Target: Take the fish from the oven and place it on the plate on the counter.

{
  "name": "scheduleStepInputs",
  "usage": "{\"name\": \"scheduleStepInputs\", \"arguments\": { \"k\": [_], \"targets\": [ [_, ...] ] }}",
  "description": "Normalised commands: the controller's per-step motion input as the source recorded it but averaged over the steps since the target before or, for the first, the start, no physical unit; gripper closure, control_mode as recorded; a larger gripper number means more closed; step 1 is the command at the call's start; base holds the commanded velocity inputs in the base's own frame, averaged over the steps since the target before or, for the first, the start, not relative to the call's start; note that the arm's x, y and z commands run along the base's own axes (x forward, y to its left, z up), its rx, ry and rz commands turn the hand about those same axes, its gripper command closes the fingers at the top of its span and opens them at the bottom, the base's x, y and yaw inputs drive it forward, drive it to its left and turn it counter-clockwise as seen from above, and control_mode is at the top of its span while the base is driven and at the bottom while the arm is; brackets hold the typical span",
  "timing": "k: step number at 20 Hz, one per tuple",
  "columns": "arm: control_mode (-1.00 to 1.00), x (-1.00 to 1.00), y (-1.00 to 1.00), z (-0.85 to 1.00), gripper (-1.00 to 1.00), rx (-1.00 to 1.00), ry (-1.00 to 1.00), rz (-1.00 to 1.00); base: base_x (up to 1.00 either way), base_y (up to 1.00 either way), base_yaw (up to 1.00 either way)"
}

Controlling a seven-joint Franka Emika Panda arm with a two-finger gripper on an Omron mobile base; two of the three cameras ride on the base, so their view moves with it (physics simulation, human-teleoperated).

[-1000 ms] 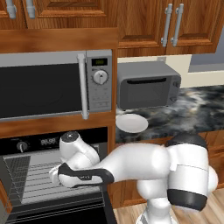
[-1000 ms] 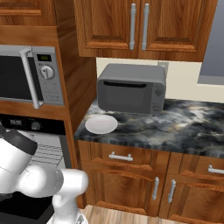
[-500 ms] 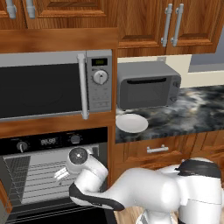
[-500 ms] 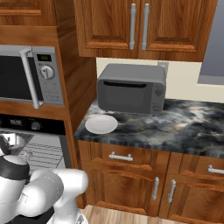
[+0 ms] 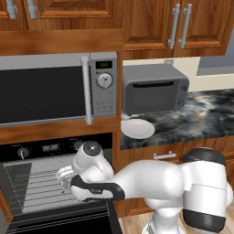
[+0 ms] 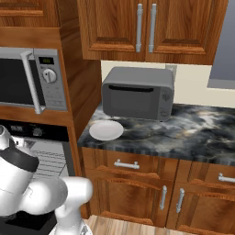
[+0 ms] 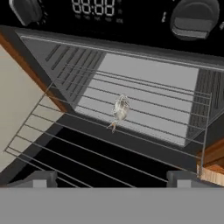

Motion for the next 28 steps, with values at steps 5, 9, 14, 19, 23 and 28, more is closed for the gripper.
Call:
{"name": "scheduleStepInputs", "arguments": {
  "k": [5, 9, 14, 19, 23, 28],
  "targets": [
    [-1.0, 0.28, 0.0, -0.45, -1.0, 0.1, 0.13, 0.0, 0.0, 0.0, 0.0],
    [-1.0, 0.15, 0.0, -0.53, -1.0, 0.0, -0.04, 0.0, 0.0, 0.0, 0.0],
    [-1.0, 0.34, 0.03, -0.3, -1.0, 0.0, 0.0, 0.0, 0.0, 0.0, 0.0],
    [-1.0, 0.46, 0.26, -0.21, -1.0, 0.0, 0.0, -0.07, 0.0, 0.0, 0.0],
    [-1.0, 0.09, 0.33, -0.11, -1.0, 0.0, 0.0, -0.18, 0.0, 0.0, 0.0],
    [-1.0, 0.0, 0.29, -0.01, -1.0, 0.0, -0.02, -0.2, 0.0, 0.0, 0.0]
  ]
}}
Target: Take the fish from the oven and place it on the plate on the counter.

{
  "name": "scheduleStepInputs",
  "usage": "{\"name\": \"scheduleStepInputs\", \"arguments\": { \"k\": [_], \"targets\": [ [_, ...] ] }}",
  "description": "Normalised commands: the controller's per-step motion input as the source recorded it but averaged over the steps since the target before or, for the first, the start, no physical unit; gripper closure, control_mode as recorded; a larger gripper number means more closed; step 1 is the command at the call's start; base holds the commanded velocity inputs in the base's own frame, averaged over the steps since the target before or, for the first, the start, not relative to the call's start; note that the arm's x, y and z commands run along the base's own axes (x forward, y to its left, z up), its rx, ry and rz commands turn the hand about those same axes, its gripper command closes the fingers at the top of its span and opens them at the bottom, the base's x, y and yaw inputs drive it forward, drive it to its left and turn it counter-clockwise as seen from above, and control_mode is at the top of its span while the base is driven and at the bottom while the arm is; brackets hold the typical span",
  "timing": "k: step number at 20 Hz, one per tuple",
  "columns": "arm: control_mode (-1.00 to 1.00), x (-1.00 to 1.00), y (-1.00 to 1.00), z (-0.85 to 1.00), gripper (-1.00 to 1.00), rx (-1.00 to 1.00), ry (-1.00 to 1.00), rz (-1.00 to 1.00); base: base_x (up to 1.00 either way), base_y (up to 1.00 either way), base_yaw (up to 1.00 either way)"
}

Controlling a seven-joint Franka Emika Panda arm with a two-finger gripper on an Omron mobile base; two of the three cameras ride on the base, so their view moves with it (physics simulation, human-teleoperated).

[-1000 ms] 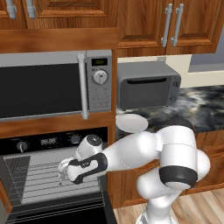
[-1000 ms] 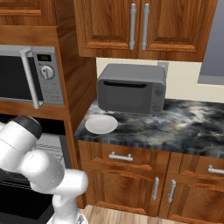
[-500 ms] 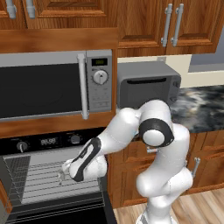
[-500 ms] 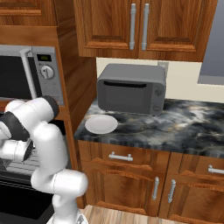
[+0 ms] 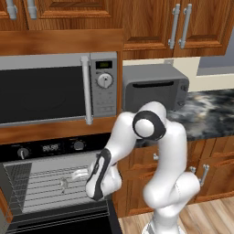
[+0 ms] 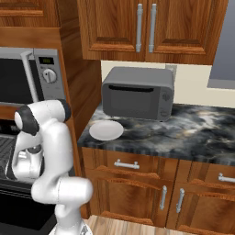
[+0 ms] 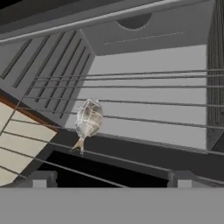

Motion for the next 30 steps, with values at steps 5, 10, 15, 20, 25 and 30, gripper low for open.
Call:
{"name": "scheduleStepInputs", "arguments": {
  "k": [5, 10, 15, 20, 25, 30],
  "targets": [
    [-1.0, -0.01, 0.26, 0.36, -1.0, 0.0, -0.02, -0.14, 0.0, 0.0, 0.0],
    [-1.0, -0.01, 0.16, 0.37, -1.0, -0.02, 0.16, -0.08, 0.0, 0.0, 0.0],
    [-1.0, 0.0, 0.25, 0.05, -1.0, -0.09, 0.41, -0.06, 0.0, 0.0, 0.0],
    [-1.0, 0.11, 0.37, 0.0, -1.0, -0.12, 0.32, -0.08, 0.0, 0.0, 0.0],
    [-1.0, 0.07, 0.38, -0.28, -1.0, -0.07, 0.01, -0.02, 0.0, 0.0, 0.0],
    [-1.0, 0.03, 0.43, -0.34, -1.0, -0.05, -0.08, 0.0, 0.0, 0.0, 0.0]
  ]
}}
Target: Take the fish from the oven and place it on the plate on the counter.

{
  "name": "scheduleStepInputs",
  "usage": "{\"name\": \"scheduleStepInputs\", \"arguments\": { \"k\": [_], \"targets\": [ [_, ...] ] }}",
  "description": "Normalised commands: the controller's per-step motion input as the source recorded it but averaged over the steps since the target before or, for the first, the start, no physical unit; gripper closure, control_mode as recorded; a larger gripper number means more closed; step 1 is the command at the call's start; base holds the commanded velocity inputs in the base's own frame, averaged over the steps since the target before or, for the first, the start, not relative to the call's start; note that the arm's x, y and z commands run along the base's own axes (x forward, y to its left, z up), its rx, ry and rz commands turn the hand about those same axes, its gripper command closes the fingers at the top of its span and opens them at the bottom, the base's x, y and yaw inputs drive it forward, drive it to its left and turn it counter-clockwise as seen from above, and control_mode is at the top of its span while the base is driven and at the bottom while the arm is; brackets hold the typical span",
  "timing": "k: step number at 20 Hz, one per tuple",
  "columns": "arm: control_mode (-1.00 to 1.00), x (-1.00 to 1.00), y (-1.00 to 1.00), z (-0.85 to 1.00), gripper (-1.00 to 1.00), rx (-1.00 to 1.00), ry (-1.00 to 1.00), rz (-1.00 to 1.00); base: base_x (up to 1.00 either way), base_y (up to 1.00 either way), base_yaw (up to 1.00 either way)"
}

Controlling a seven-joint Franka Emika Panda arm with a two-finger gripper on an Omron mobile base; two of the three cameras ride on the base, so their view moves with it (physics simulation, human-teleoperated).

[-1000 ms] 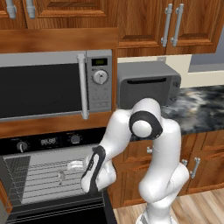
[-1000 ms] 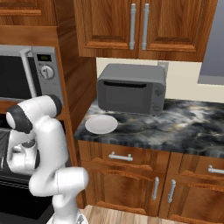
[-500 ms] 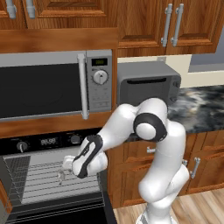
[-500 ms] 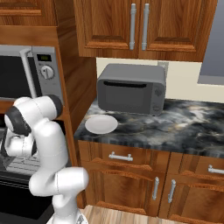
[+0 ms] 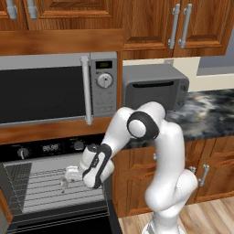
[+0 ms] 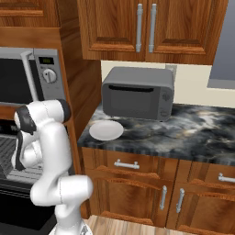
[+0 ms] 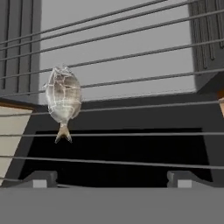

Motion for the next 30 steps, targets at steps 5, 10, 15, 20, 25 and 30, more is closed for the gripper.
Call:
{"name": "scheduleStepInputs", "arguments": {
  "k": [5, 10, 15, 20, 25, 30],
  "targets": [
    [-1.0, 0.19, 0.53, 0.0, -1.0, -0.1, -0.05, 0.0, 0.0, 0.0, 0.0],
    [-1.0, 0.09, 0.63, 0.0, -1.0, -0.1, -0.01, 0.0, 0.0, 0.0, 0.0],
    [-1.0, 0.03, 0.5, -0.18, -1.0, -0.09, 0.0, 0.0, 0.0, 0.0, 0.0],
    [-1.0, 0.25, 0.21, -0.1, -1.0, -0.01, 0.0, 0.0, 0.0, 0.0, 0.0],
    [-1.0, 0.44, 0.0, 0.0, -1.0, 0.0, 0.0, 0.0, 0.0, 0.0, 0.0],
    [-1.0, 0.47, 0.03, 0.0, -1.0, 0.0, 0.0, 0.0, 0.0, 0.0, 0.0]
  ]
}}
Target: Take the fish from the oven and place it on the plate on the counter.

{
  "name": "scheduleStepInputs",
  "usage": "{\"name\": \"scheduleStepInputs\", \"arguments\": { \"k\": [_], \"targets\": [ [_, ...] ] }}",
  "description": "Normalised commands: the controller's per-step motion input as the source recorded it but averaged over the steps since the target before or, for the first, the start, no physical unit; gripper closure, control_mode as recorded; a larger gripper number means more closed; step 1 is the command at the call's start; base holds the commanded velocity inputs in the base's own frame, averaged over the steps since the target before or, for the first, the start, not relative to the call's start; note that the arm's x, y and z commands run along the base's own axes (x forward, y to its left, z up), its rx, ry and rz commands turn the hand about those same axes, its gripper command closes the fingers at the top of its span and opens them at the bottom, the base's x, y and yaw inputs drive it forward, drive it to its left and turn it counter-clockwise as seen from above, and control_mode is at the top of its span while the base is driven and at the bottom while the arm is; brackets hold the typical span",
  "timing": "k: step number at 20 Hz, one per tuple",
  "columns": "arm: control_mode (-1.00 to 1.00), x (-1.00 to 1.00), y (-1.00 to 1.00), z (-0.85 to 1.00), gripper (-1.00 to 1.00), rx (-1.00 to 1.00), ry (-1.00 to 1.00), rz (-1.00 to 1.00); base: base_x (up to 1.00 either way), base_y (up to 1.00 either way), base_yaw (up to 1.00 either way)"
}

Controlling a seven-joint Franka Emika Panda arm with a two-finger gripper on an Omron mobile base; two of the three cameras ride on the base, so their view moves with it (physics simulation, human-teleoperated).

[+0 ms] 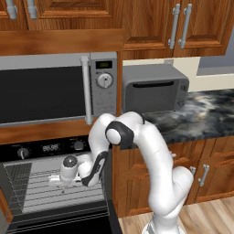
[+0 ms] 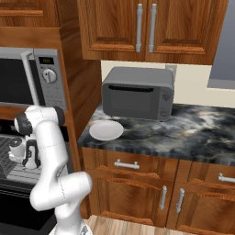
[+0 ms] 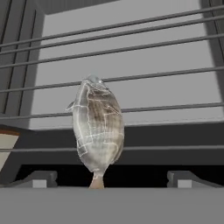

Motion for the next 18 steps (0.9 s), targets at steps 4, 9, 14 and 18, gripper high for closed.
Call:
{"name": "scheduleStepInputs", "arguments": {
  "k": [4, 9, 14, 18],
  "targets": [
    [-1.0, 0.32, 0.26, 0.0, -1.0, 0.0, 0.0, 0.0, 0.0, 0.0, 0.0],
    [-1.0, 0.34, 0.29, -0.02, -1.0, 0.0, 0.0, 0.0, 0.0, 0.0, 0.0],
    [-1.0, 0.29, 0.14, -0.14, -1.0, 0.0, 0.0, 0.0, 0.0, 0.0, 0.0],
    [-1.0, -0.04, 0.0, -0.3, -1.0, 0.0, 0.0, 0.0, 0.0, 0.0, 0.0]
  ]
}}
